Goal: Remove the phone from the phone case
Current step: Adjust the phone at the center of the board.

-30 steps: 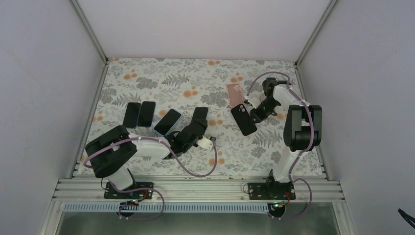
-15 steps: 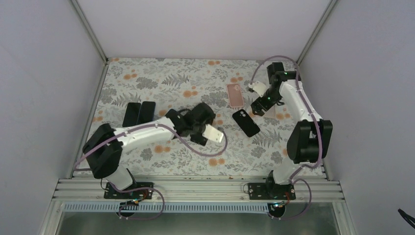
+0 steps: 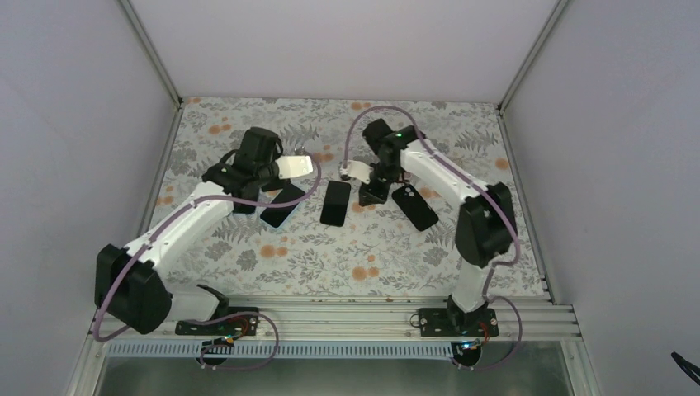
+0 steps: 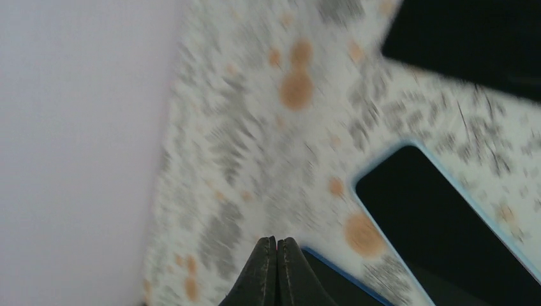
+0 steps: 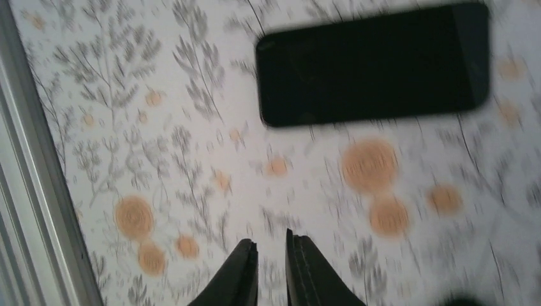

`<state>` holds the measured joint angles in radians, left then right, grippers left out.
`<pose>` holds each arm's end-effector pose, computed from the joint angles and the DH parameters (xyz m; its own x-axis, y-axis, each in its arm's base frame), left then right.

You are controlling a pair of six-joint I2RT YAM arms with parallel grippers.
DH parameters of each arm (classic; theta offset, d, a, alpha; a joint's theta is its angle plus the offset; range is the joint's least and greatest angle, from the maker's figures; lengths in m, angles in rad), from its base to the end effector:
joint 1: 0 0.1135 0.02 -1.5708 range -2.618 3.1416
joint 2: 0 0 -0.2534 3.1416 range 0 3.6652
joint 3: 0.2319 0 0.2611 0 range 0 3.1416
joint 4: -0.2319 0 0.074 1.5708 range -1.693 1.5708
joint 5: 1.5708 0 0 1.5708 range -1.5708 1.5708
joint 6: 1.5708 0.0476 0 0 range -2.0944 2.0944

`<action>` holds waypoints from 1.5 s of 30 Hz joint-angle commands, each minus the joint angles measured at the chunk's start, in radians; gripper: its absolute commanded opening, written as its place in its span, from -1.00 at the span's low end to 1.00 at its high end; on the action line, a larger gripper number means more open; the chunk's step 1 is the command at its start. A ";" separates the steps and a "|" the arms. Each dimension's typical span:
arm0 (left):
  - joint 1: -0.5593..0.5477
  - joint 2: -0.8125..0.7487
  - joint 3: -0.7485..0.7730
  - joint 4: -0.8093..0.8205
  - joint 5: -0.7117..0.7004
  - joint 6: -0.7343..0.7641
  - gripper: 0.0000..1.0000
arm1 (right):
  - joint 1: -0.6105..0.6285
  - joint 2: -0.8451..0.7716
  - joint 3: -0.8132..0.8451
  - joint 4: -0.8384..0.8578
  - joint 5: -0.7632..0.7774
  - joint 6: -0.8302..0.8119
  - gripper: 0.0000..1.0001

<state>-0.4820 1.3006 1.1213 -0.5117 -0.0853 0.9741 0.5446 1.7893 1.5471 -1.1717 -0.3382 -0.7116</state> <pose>0.2736 -0.1386 0.2940 0.0166 0.9215 -0.3881 0.6940 0.2688 0.6680 0.2951 0.1972 0.2407 -0.2917 -0.8969 -0.3323 -0.9554 0.2566 0.1461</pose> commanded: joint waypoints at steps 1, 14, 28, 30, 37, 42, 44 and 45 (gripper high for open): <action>0.053 0.047 -0.126 -0.020 -0.073 -0.055 -0.95 | 0.072 0.116 0.121 0.077 -0.187 -0.010 -0.77; 0.195 0.108 -0.330 0.067 0.119 -0.127 -0.95 | 0.127 0.554 0.506 0.084 -0.342 0.119 -0.93; 0.269 0.231 -0.422 0.232 0.100 -0.115 -0.95 | 0.126 0.652 0.535 0.112 -0.359 0.153 -0.93; 0.270 0.239 -0.422 0.232 0.116 -0.121 -0.95 | 0.125 0.667 0.543 0.114 -0.348 0.160 -0.93; 0.271 0.202 -0.401 0.159 0.198 -0.116 -0.95 | 0.126 0.715 0.577 0.103 -0.342 0.166 -0.93; 0.267 0.268 -0.377 0.044 0.314 -0.100 -0.95 | 0.124 0.773 0.629 0.085 -0.316 0.202 -0.93; 0.261 0.268 -0.390 0.010 0.356 -0.090 -0.95 | 0.124 0.792 0.647 0.077 -0.321 0.212 -0.93; 0.254 0.266 -0.396 -0.002 0.375 -0.089 -0.95 | 0.125 0.798 0.652 0.076 -0.326 0.212 -0.93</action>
<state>-0.2142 1.5429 0.7387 -0.3962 0.1535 0.8677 0.6720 2.5397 2.1555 -1.0798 -0.6674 -0.5350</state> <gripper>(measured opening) 0.025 0.036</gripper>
